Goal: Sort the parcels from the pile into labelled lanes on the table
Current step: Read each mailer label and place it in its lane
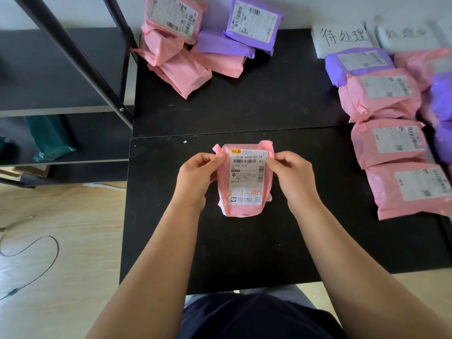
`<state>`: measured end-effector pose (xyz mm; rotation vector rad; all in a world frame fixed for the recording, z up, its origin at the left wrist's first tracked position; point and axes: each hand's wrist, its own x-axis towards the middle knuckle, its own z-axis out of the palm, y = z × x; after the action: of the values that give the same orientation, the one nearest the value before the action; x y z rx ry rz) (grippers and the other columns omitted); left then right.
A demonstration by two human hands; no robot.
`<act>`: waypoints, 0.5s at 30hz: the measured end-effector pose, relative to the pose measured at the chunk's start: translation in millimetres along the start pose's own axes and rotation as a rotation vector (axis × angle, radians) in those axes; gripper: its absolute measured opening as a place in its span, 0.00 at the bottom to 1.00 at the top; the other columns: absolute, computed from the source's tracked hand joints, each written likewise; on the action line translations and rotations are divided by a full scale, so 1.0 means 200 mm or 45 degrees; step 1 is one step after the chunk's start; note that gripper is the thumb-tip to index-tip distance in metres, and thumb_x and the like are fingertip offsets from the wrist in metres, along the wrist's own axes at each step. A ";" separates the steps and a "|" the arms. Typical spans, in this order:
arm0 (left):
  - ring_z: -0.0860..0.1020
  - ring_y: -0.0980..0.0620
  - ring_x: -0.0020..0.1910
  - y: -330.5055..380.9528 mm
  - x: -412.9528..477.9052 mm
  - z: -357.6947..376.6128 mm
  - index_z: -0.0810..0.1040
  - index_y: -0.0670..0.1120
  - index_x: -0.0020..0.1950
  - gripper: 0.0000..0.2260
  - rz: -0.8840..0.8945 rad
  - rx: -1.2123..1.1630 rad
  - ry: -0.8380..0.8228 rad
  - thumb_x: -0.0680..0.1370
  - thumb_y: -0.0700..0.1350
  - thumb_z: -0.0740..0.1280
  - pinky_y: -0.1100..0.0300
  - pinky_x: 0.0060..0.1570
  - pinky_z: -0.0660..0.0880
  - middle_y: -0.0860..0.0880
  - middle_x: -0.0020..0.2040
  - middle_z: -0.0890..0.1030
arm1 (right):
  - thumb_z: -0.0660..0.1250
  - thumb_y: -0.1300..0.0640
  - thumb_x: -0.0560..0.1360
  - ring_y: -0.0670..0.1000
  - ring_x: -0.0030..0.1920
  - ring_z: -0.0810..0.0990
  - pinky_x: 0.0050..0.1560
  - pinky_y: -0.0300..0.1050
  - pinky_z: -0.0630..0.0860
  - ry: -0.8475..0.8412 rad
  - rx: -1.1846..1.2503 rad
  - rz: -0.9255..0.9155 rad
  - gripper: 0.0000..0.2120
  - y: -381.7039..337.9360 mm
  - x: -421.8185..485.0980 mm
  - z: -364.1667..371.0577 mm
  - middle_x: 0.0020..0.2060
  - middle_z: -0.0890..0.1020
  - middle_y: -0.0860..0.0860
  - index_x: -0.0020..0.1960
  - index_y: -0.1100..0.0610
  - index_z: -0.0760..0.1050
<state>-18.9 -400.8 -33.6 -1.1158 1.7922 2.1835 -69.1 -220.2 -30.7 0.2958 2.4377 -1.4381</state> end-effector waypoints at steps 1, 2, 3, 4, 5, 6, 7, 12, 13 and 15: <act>0.85 0.47 0.50 0.01 0.00 -0.01 0.77 0.44 0.40 0.10 0.015 -0.022 -0.008 0.75 0.46 0.74 0.49 0.56 0.80 0.45 0.48 0.86 | 0.68 0.55 0.79 0.41 0.42 0.79 0.35 0.28 0.70 0.010 0.009 -0.001 0.04 0.00 -0.01 0.00 0.41 0.81 0.43 0.47 0.51 0.79; 0.84 0.46 0.50 0.01 0.00 -0.01 0.77 0.44 0.39 0.09 0.027 -0.045 -0.017 0.75 0.45 0.74 0.49 0.56 0.80 0.45 0.48 0.86 | 0.68 0.55 0.79 0.42 0.42 0.79 0.36 0.29 0.70 0.019 0.022 -0.002 0.04 -0.01 -0.01 0.00 0.41 0.81 0.43 0.46 0.52 0.79; 0.84 0.46 0.50 0.01 0.00 -0.01 0.77 0.44 0.39 0.08 0.038 -0.062 -0.022 0.75 0.43 0.74 0.49 0.57 0.80 0.44 0.48 0.86 | 0.68 0.55 0.79 0.43 0.42 0.79 0.37 0.30 0.70 0.025 0.038 -0.003 0.04 -0.01 -0.01 0.00 0.41 0.81 0.44 0.46 0.52 0.79; 0.84 0.46 0.50 0.02 0.00 -0.02 0.77 0.44 0.39 0.08 0.048 -0.073 -0.024 0.76 0.43 0.73 0.50 0.56 0.80 0.44 0.48 0.86 | 0.68 0.55 0.79 0.43 0.43 0.80 0.38 0.30 0.70 0.028 0.052 -0.005 0.04 -0.02 -0.02 0.00 0.41 0.81 0.44 0.46 0.52 0.80; 0.84 0.46 0.50 0.02 0.00 -0.02 0.77 0.44 0.39 0.08 0.055 -0.081 -0.023 0.76 0.42 0.73 0.50 0.56 0.80 0.44 0.47 0.86 | 0.68 0.54 0.79 0.43 0.43 0.80 0.38 0.30 0.70 0.030 0.060 -0.007 0.05 -0.02 -0.02 0.00 0.41 0.82 0.44 0.46 0.53 0.80; 0.85 0.46 0.50 0.02 -0.01 -0.02 0.77 0.44 0.39 0.08 0.061 -0.090 -0.021 0.76 0.42 0.73 0.51 0.55 0.81 0.45 0.47 0.86 | 0.68 0.54 0.79 0.43 0.43 0.80 0.38 0.30 0.70 0.031 0.061 -0.010 0.05 -0.03 -0.02 0.00 0.42 0.82 0.44 0.46 0.53 0.80; 0.85 0.47 0.49 0.02 -0.01 -0.02 0.77 0.44 0.39 0.08 0.067 -0.094 -0.018 0.76 0.42 0.73 0.52 0.54 0.81 0.45 0.46 0.86 | 0.68 0.54 0.79 0.43 0.43 0.80 0.38 0.30 0.70 0.032 0.060 -0.014 0.05 -0.03 -0.02 0.00 0.42 0.82 0.44 0.47 0.53 0.80; 0.85 0.52 0.44 0.05 -0.03 0.00 0.80 0.43 0.43 0.08 0.087 0.018 0.106 0.75 0.46 0.74 0.58 0.46 0.82 0.49 0.43 0.86 | 0.68 0.54 0.79 0.42 0.45 0.80 0.39 0.31 0.71 0.044 0.091 -0.017 0.04 -0.03 -0.03 0.00 0.44 0.82 0.43 0.50 0.53 0.80; 0.85 0.53 0.42 0.05 -0.04 0.01 0.80 0.43 0.43 0.09 0.085 0.033 0.139 0.75 0.47 0.74 0.59 0.45 0.82 0.50 0.42 0.86 | 0.68 0.53 0.79 0.42 0.46 0.80 0.39 0.31 0.71 0.045 0.094 -0.011 0.04 -0.03 -0.03 0.00 0.44 0.81 0.43 0.51 0.53 0.80; 0.85 0.54 0.41 0.06 -0.04 0.02 0.80 0.43 0.43 0.09 0.060 0.030 0.202 0.74 0.48 0.74 0.59 0.44 0.82 0.50 0.42 0.86 | 0.68 0.51 0.79 0.41 0.46 0.79 0.39 0.31 0.71 0.015 0.096 0.023 0.06 -0.02 -0.03 0.00 0.45 0.81 0.42 0.53 0.52 0.79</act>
<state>-21.0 -398.0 -19.6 -1.2880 1.9206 2.1487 -64.5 -223.3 -25.1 0.3428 2.3873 -1.5267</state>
